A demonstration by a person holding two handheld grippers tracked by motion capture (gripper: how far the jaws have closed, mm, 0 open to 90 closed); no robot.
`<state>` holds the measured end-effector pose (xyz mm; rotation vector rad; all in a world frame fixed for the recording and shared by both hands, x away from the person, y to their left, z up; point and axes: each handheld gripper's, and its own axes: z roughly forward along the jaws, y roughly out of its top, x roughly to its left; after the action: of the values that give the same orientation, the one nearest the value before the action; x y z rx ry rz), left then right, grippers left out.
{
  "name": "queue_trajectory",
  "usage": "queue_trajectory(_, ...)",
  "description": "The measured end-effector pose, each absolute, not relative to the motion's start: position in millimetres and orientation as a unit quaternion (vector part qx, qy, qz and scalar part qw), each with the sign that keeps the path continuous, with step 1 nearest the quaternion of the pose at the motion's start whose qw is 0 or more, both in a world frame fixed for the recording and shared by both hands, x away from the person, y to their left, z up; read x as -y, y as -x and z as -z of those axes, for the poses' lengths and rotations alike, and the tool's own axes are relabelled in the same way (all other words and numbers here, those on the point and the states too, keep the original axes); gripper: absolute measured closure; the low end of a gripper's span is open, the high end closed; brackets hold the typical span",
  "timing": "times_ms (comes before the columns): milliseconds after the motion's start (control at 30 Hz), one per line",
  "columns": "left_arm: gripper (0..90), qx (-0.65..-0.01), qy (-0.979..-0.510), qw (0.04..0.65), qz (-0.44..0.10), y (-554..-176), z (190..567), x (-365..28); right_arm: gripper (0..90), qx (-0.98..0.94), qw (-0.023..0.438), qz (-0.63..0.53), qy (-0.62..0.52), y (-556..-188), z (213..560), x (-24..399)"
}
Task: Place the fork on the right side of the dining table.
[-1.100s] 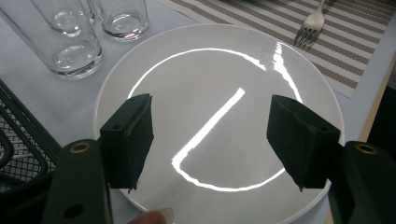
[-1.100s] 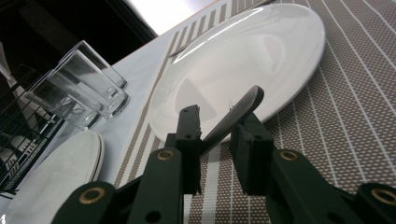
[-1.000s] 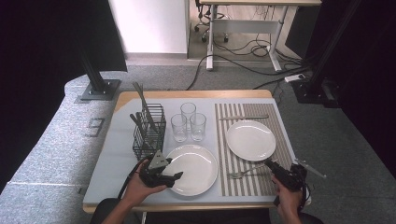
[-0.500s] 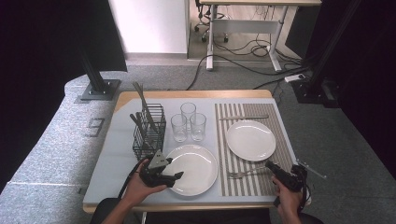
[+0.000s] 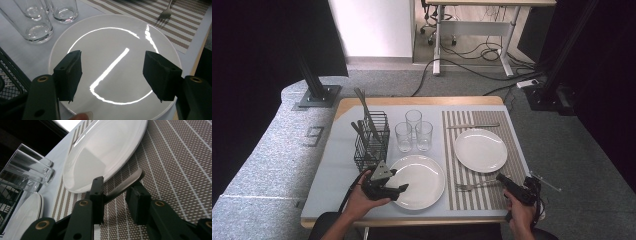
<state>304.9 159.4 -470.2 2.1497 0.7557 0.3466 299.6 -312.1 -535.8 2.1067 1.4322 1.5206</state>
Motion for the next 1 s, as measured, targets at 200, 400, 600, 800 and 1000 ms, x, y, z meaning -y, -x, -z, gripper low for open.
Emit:
queue_trajectory(200, 31.7, -0.300, -0.852, 0.406, -0.138, -304.8, 470.2, -159.4, 66.8, -0.480, 0.086, -0.505, -0.712, -300.2, 537.5, 312.8)
queue_trajectory(400, 31.7, -0.300, -0.852, 0.407, -0.138, -304.9, 470.1, -159.5, 65.6, -0.477, 0.081, -0.499, -0.719, -300.8, 538.6, 313.1)
queue_trajectory(600, 31.8, -0.299, -0.852, 0.407, -0.138, -304.7, 470.1, -159.3, 64.7, -0.479, 0.085, -0.495, -0.720, -301.3, 539.1, 312.9)
queue_trajectory(800, 31.8, -0.299, -0.853, 0.405, -0.138, -304.7, 470.3, -159.0, 62.7, -0.484, 0.090, -0.488, -0.721, -301.7, 539.4, 312.1)
queue_trajectory(1000, 31.8, -0.298, -0.853, 0.405, -0.138, -304.6, 470.2, -159.1, 60.6, -0.488, 0.099, -0.483, -0.720, -301.0, 538.6, 311.2)
